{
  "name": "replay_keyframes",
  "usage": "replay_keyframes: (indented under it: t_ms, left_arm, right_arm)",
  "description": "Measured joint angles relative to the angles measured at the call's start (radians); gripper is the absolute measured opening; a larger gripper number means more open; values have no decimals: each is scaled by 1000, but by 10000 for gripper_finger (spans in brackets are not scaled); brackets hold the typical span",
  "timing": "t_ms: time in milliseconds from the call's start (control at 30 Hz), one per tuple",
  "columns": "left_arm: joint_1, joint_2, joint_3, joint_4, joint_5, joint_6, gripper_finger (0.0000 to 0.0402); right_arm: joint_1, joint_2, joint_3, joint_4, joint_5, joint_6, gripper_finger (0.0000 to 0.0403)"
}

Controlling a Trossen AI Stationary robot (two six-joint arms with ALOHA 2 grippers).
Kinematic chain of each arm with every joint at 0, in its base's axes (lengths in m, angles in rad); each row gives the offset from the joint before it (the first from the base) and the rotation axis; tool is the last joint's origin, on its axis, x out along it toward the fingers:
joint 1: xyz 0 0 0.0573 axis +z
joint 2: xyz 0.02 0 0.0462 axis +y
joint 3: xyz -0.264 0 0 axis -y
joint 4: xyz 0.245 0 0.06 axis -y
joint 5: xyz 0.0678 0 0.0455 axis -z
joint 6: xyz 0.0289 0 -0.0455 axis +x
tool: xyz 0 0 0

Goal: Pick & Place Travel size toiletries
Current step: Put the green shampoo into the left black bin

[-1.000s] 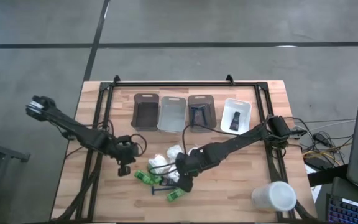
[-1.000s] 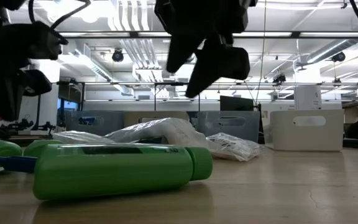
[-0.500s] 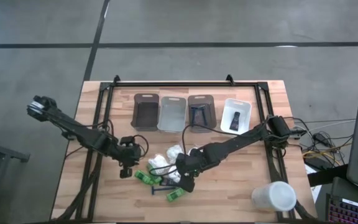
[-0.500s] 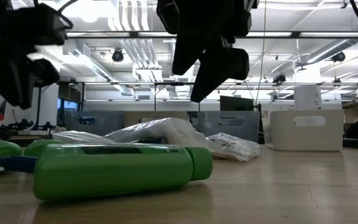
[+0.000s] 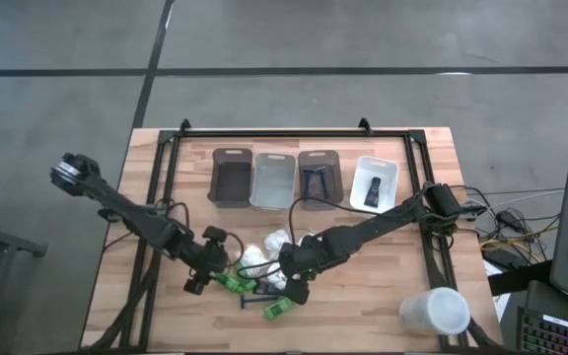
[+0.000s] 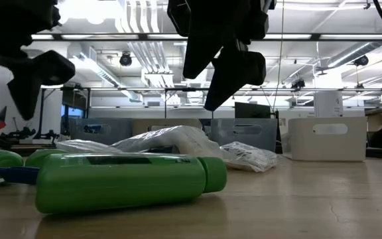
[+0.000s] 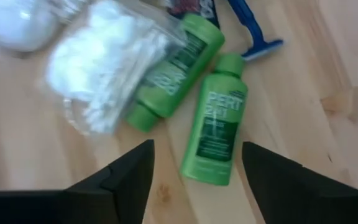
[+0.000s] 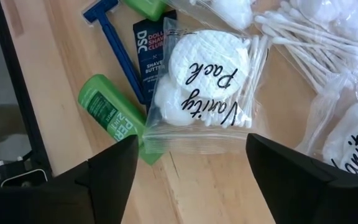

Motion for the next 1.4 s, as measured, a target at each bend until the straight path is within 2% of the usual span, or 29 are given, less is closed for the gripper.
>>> replay_keyframes:
  t_ms: [533,867,1000,1133,1267,1400]
  left_arm:
    - [-25,202,12,97,44,5,252]
    - [-25,266,10,132,26,3,250]
    - [-25,287,11,139,21,-5,228]
    - [-25,272,11,139,13,-39,183]
    - [-26,220,6,116,14,-92,143]
    - [-26,145,7,80,13,-184,135]
  right_arm:
    - [5,-28,0,-19,23,11,346]
    - [11,-96,-4,-58,109,18,355]
    - [31,-120,-8,-67,155,18,344]
    - [53,-139,-8,-67,204,15,331]
    - [67,-162,-10,-68,230,7,319]
    - [74,-188,-13,-72,244,14,305]
